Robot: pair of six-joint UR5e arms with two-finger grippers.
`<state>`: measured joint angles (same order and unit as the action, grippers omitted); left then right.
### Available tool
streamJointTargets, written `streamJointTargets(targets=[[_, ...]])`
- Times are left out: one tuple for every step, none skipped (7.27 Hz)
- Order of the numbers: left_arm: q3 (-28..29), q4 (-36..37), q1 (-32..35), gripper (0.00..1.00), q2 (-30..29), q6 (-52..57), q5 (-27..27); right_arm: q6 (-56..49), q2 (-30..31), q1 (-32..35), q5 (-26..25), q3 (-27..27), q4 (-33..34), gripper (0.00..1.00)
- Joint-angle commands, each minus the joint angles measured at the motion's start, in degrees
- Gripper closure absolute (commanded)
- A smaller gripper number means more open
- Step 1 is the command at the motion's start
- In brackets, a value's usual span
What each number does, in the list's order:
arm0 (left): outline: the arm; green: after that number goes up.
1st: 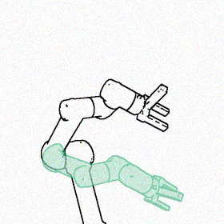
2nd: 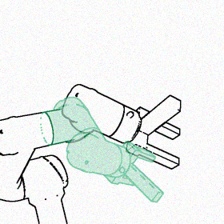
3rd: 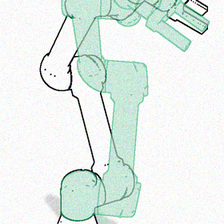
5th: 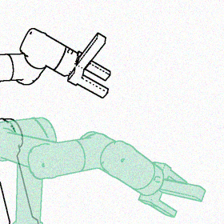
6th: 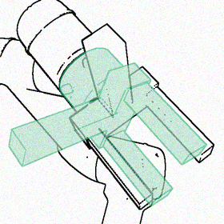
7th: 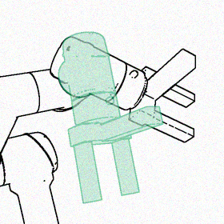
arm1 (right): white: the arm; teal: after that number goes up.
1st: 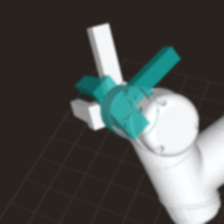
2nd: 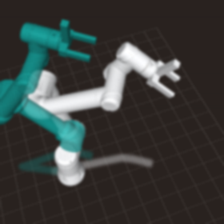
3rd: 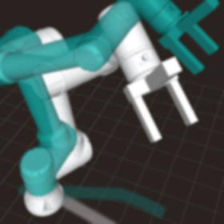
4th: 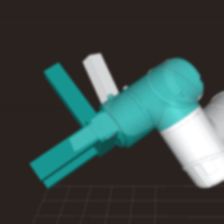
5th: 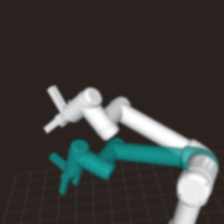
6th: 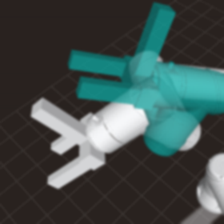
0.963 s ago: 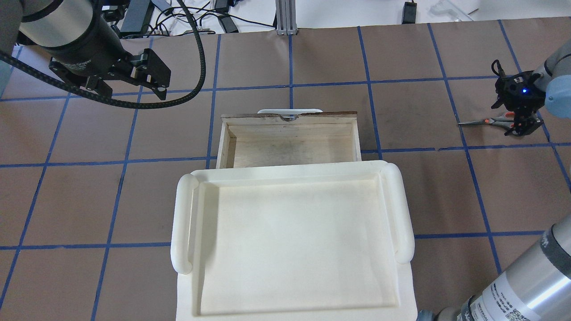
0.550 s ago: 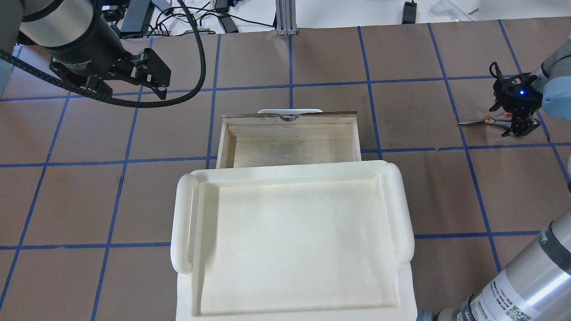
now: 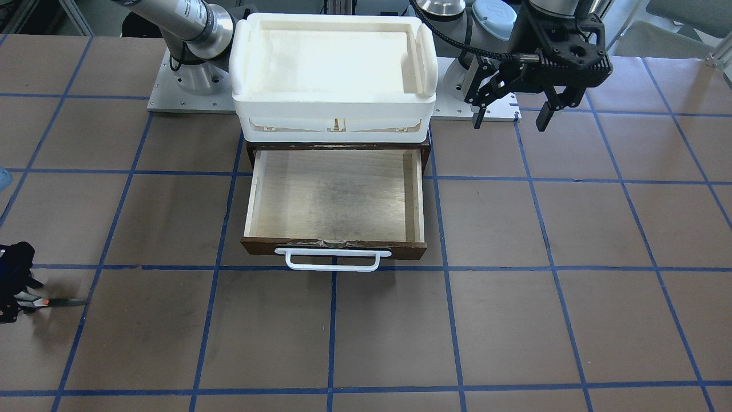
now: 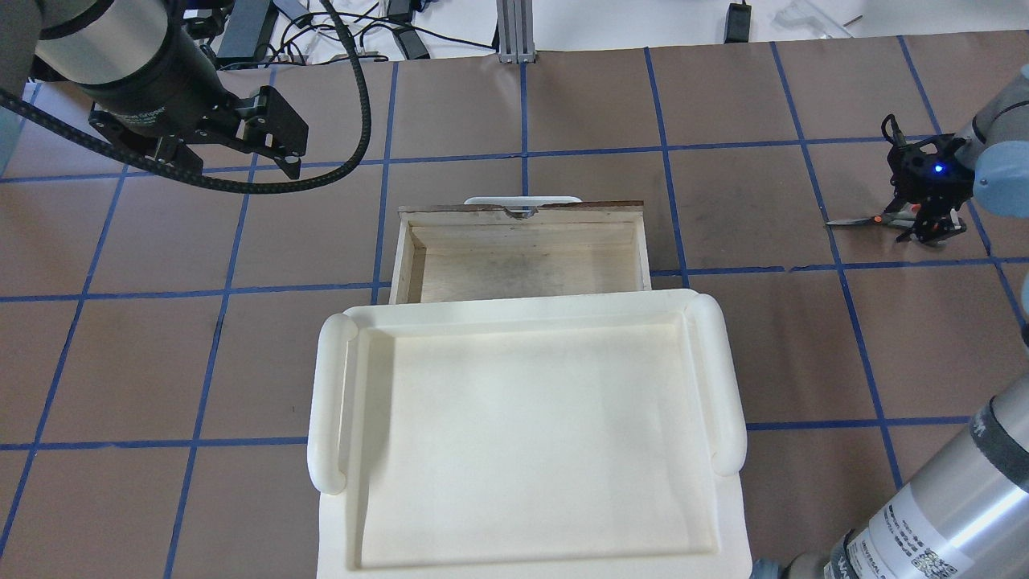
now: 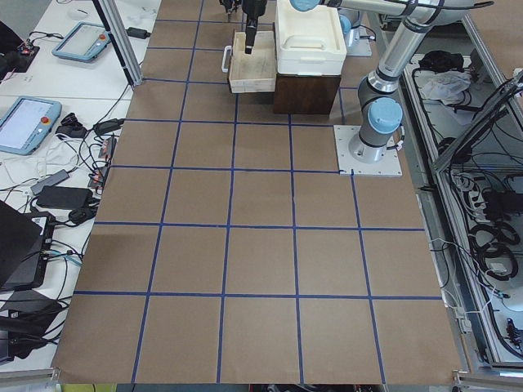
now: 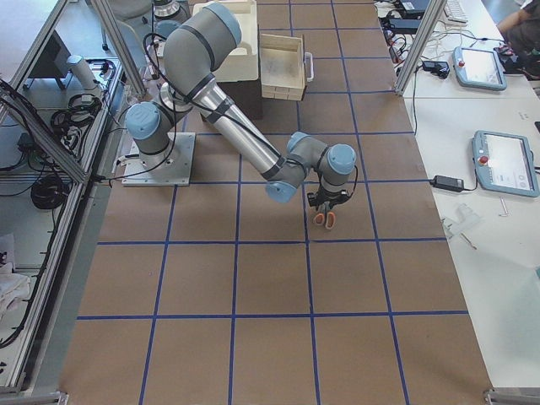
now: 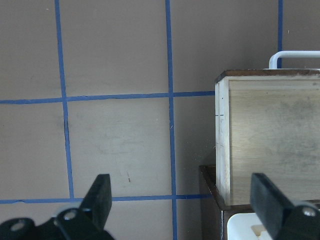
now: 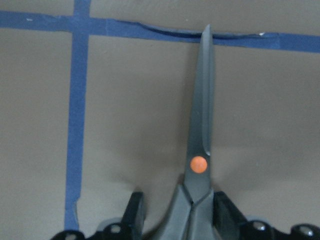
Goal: Put scissors in drawer and close it
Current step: 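Lower the right gripper and close it on the scissors handle, then lift the scissors with the right gripper and carry them over the drawer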
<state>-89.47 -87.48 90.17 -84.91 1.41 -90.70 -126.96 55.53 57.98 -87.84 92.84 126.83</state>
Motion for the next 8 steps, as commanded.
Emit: streamJointTargets(targets=[[0.00, -0.06, 0.00, 0.00, 0.00, 0.00, 0.00, 1.45, -0.06, 0.03, -0.23, 0.15, 2.35, 1.00], [0.00, -0.06, 0.00, 0.00, 0.00, 0.00, 0.00, 2.32, 0.46, 0.47, -1.19, 0.23, 2.72, 1.00], [0.00, -0.06, 0.00, 0.00, 0.00, 0.00, 0.00, 3.20, 1.24, 0.47, -1.89, 0.06, 2.29, 1.00], [0.00, -0.06, 0.00, 0.00, 0.00, 0.00, 0.00, 3.56, 3.69, 0.73, -1.29, -0.03, 1.59, 1.00], [0.00, -0.06, 0.00, 0.00, 0.00, 0.00, 0.00, 4.52, 7.37, 2.47, -1.28, -0.03, -0.25, 1.00], [0.00, -0.06, 0.00, 0.00, 0.00, 0.00, 0.00, 6.01, 10.88, 3.97, -0.67, -0.03, -4.10, 1.00], [0.00, -0.06, 0.00, 0.00, 0.00, 0.00, 0.00, 9.59, 14.40, 7.38, -0.15, -0.03, -6.14, 1.00], [0.00, -0.06, 0.00, 0.00, 0.00, 0.00, 0.00, 14.15, 17.65, 11.42, -0.40, -0.03, -8.33, 1.00]])
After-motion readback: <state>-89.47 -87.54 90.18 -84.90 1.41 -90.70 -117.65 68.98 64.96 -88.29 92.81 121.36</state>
